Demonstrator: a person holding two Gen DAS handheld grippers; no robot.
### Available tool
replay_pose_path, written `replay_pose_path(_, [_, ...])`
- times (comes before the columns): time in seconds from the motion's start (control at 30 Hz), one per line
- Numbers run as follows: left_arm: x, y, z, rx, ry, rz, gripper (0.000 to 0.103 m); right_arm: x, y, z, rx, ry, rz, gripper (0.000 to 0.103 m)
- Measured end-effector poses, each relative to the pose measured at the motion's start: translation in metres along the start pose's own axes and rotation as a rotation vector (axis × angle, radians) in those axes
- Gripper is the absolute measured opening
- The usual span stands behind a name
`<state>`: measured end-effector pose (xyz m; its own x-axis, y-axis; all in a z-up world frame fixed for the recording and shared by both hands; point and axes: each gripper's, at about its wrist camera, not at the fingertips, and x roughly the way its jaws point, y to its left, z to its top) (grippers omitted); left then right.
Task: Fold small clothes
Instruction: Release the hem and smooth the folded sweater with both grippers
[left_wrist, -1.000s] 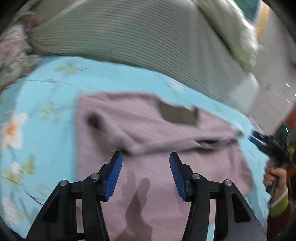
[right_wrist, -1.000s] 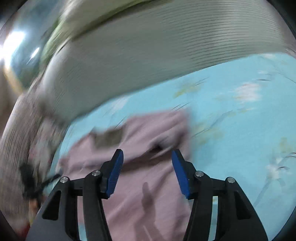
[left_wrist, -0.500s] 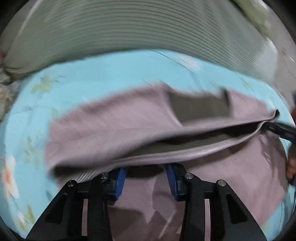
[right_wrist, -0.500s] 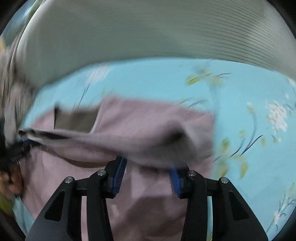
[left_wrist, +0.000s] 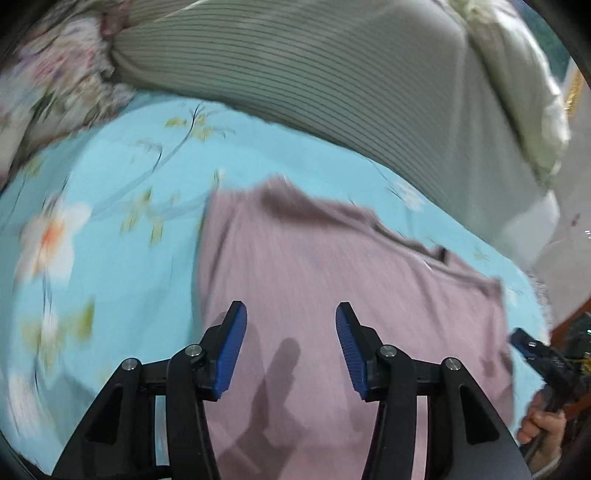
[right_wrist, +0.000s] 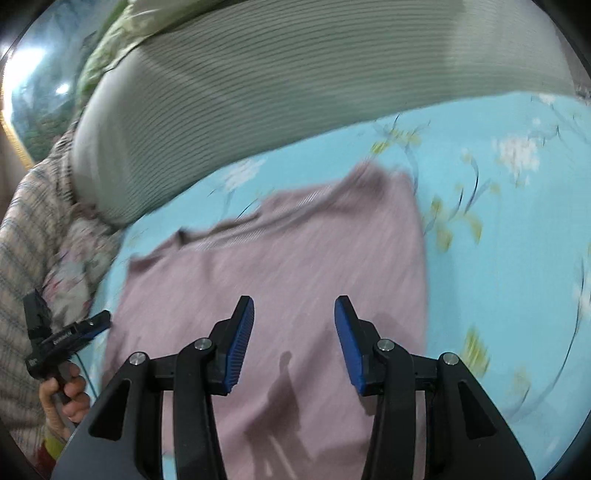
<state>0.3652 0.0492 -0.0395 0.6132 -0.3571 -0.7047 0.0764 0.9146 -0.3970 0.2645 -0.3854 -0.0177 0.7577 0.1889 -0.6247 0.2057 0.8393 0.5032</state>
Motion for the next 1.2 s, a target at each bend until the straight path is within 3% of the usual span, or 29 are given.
replay_pose_path(0.23, [-0.065,-0.012,-0.088,-0.031,-0.025,-0.071,0.06,-0.019,0.008,-0.075,0.047,0.043,0.083,0.047])
replay_pose_path(0.4, [-0.085,-0.006,-0.135,-0.084,0.008,-0.095,0.06,-0.027,0.011,-0.099,0.053,0.064,0.108,0.047])
replay_pose_path(0.5, [-0.079,0.0,-0.147,-0.125,0.031,-0.105,0.06,-0.03,0.015,-0.104,0.046,0.066,0.11,0.047])
replay_pose_path(0.73, [-0.054,0.019,-0.149,-0.254,0.048,-0.109,0.066,-0.035,0.018,-0.104,0.045,0.058,0.124,0.047])
replay_pose_path(1.07, [-0.018,0.049,-0.105,-0.411,-0.058,-0.087,0.064,-0.034,0.016,-0.102,0.065,0.055,0.132,0.047])
replay_pose_path(1.17, [-0.012,0.052,-0.095,-0.406,-0.08,-0.038,0.047,-0.031,0.015,-0.099,0.067,0.056,0.139,0.047])
replay_pose_path(1.2, [-0.01,0.053,-0.093,-0.409,-0.083,-0.034,0.032,-0.03,0.015,-0.097,0.067,0.057,0.141,0.047])
